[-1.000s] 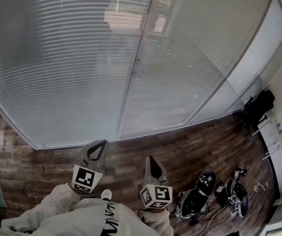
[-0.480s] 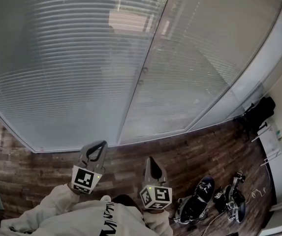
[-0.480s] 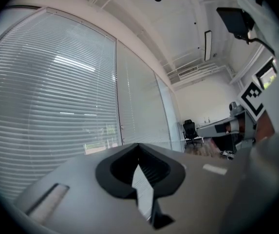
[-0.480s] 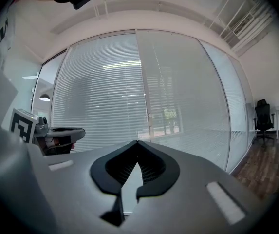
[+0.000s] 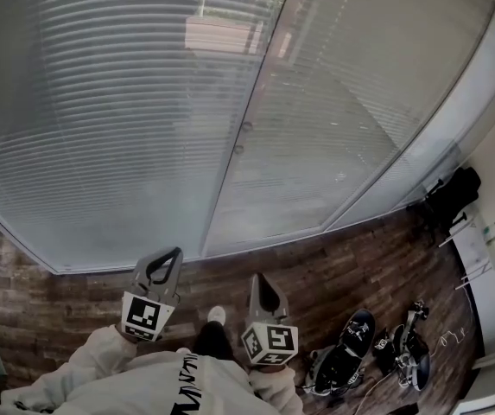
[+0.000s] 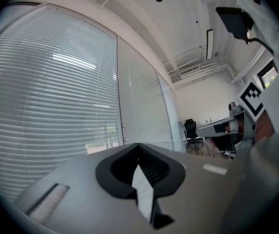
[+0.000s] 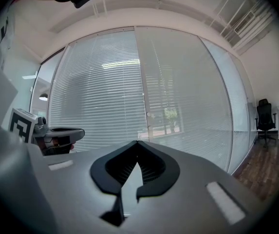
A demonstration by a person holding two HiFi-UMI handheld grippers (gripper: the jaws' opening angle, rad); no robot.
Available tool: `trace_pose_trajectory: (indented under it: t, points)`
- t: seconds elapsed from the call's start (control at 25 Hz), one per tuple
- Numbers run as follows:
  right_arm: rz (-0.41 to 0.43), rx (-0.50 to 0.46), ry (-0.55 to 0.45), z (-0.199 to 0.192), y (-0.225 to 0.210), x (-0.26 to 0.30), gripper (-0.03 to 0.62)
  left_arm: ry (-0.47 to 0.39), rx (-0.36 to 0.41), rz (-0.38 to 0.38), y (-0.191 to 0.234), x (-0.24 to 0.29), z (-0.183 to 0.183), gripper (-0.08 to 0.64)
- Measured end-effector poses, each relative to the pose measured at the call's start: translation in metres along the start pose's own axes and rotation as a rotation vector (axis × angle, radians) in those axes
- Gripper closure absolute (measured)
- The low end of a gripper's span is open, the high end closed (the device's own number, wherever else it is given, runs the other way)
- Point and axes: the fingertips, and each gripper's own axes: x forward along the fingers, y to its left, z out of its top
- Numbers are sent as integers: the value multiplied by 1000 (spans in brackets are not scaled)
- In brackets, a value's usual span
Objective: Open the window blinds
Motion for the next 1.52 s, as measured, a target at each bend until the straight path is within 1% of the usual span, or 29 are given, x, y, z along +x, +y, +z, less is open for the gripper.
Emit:
trace_pose_trajectory:
  t: [0.24, 0.56, 0.8, 0.88, 1.0, 1.16, 1.32, 1.4, 1.52]
  points:
    - [40, 12, -3, 2, -12, 33, 591, 21, 6, 35, 10, 20, -6, 560]
    - [101, 29, 14, -1, -40, 95, 591, 49, 22, 82, 27, 77, -17, 560]
    - [143, 30, 20, 13, -61, 135, 591, 59, 43, 115, 37, 116, -5, 560]
    - [161, 30, 25, 14, -66, 148, 591, 70, 41, 132, 41, 125, -7, 560]
    - [199, 27, 36, 14, -68, 167, 591, 87, 35, 167, 49, 135, -12, 560]
    - [252, 26, 43, 21, -67, 185, 591, 100, 34, 215, 57, 142, -8, 560]
    - [293, -3, 38, 16, -69, 203, 591, 109, 36, 260, 61, 151, -19, 560]
    - [309, -7, 40, 15, -72, 212, 591, 113, 30, 280, 63, 156, -23, 560]
    - [315, 3, 46, 20, -76, 220, 591, 125, 29, 294, 65, 161, -19, 560]
